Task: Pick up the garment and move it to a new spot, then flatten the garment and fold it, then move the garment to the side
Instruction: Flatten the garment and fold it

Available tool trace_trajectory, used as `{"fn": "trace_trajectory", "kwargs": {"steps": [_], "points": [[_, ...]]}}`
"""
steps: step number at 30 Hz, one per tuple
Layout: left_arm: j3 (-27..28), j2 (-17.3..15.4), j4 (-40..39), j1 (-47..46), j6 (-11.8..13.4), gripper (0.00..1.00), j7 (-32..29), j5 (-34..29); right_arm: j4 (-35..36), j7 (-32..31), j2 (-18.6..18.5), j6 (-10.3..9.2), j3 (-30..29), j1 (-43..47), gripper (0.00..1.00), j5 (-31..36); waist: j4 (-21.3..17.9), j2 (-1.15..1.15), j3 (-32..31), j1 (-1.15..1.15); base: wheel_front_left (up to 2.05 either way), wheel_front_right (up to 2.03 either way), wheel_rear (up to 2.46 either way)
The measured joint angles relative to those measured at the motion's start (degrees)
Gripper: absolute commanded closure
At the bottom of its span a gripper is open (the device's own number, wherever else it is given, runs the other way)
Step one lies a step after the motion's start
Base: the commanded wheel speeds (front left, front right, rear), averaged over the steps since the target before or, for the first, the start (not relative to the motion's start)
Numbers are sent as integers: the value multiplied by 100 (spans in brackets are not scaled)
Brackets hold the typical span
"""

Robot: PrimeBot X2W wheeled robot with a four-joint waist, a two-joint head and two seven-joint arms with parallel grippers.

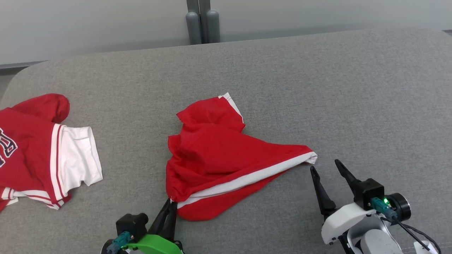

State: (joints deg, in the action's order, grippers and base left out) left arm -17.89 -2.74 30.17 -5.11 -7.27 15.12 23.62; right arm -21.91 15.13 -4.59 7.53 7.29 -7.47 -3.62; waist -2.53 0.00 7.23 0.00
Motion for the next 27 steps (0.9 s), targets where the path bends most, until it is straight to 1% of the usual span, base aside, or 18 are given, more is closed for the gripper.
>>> {"fn": "trace_trajectory", "kwargs": {"steps": [3,6,10,15,16,18,20,21,27], "points": [[152,-1,-54,-3,4,100,0,-120,-276,0,9,0,125,-90,0,-44,66,0,43,0,0,0,0],[170,-1,-77,-40,4,100,0,-172,-521,0,32,0,171,-213,0,-149,119,0,109,0,0,0,0],[162,-2,-102,-143,4,100,0,-210,-880,0,41,0,197,-411,0,-91,194,0,212,0,0,0,0],[108,-1,-114,-172,3,100,0,-229,-1017,0,67,0,143,-565,0,-37,291,0,305,0,0,0,0],[103,-1,-118,-172,3,100,0,-229,-1029,0,67,0,136,-575,3,-35,310,0,317,0,0,0,0],[103,-1,-134,-173,2,100,0,-232,-1060,0,78,0,129,-577,19,-26,335,0,339,0,0,0,0],[110,-1,-159,-174,-1,100,0,-243,-1053,0,81,0,116,-583,76,-27,353,0,364,0,0,0,0],[119,-1,-170,-176,-1,100,0,-245,-1024,0,81,0,112,-584,100,-26,358,0,374,0,0,0,0],[207,-2,-357,-258,-2,100,0,-297,-661,0,76,0,-26,-610,100,-11,358,0,384,0,0,0,0]]}}
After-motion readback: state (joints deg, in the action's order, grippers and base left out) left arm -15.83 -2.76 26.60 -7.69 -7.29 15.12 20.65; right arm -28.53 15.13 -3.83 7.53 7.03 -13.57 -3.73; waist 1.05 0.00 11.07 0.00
